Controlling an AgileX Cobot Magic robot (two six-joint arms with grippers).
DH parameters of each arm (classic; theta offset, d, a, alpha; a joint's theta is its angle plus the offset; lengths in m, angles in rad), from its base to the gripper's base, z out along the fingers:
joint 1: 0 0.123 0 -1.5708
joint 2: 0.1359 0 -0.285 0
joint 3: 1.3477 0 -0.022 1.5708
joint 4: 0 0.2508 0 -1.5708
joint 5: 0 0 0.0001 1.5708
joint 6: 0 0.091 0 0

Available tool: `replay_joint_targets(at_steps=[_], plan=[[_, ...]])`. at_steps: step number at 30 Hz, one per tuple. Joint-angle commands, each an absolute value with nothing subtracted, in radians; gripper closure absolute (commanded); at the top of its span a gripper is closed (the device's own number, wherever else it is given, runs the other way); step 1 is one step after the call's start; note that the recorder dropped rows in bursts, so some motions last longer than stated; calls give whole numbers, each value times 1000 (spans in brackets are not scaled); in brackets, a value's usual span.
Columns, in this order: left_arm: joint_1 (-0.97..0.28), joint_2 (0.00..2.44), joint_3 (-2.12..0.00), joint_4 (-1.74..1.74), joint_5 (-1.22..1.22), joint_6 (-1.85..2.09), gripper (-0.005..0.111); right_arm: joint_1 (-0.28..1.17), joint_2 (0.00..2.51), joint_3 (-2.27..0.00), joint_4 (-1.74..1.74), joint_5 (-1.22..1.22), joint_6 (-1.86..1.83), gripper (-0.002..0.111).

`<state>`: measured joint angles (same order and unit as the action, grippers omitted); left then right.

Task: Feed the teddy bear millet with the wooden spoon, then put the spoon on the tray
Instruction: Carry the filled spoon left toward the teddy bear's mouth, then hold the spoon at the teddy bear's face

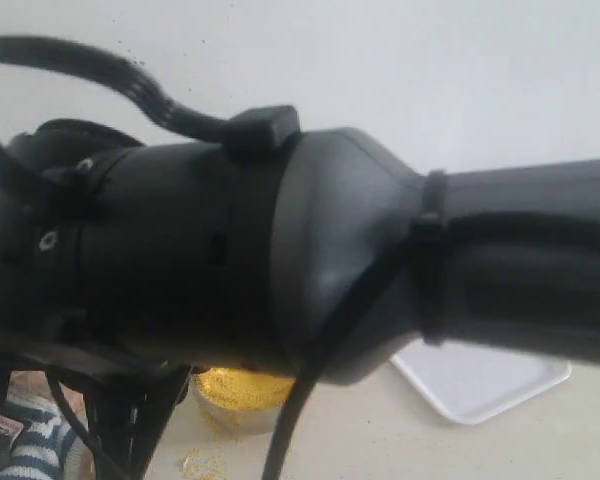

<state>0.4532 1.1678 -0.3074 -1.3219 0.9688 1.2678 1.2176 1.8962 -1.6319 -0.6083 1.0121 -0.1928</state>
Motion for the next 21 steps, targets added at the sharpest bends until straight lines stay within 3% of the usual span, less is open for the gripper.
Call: replay_joint_targets(at_steps=[1, 21], plan=[[454, 1161, -305, -1345, 982, 1273, 103, 1256, 1896, -1638, -732, 1055, -182, 108], [454, 1161, -305, -1345, 982, 1273, 103, 1335, 1896, -1511, -1073, 1052, -6, 108]])
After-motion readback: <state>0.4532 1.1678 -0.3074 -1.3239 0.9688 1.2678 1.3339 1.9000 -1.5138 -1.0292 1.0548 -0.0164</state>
